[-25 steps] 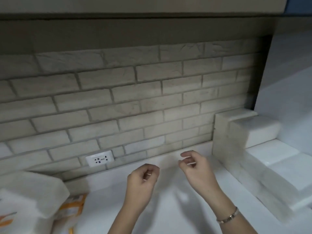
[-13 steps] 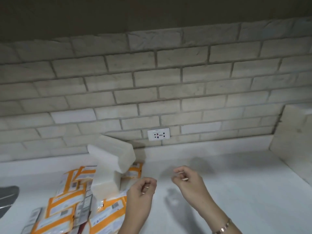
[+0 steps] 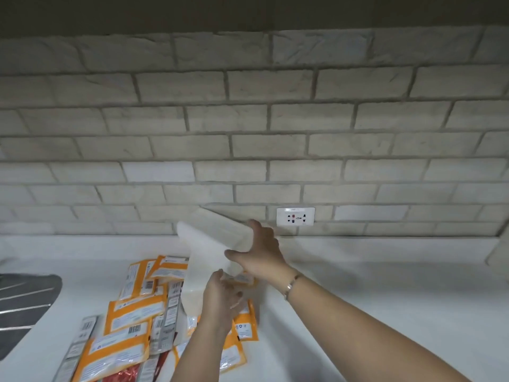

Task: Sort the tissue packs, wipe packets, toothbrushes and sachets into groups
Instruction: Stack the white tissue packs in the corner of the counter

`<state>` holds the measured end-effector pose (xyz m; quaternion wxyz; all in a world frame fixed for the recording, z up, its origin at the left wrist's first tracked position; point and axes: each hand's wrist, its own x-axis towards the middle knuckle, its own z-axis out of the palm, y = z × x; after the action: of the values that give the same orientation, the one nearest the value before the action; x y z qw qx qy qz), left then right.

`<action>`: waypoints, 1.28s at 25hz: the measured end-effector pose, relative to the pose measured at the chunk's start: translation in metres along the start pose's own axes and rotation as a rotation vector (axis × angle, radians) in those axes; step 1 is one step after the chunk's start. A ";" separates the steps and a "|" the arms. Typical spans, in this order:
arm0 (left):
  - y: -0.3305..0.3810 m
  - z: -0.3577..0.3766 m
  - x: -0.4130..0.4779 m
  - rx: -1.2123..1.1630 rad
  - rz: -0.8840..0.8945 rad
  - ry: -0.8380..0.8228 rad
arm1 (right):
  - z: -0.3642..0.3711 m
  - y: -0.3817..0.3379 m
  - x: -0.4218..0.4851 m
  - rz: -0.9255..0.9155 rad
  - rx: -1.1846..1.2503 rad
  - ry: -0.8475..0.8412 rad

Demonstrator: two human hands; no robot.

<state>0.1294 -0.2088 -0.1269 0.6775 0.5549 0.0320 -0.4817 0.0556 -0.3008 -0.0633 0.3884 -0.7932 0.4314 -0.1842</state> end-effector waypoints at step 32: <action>-0.110 0.153 -0.070 -0.086 0.191 -0.406 | -0.147 0.150 -0.152 0.144 0.935 0.637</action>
<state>-0.0585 -0.2771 -0.1071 0.7355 0.4178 -0.1375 -0.5153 -0.2026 -0.2913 -0.0802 0.5603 -0.4108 0.4528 -0.5588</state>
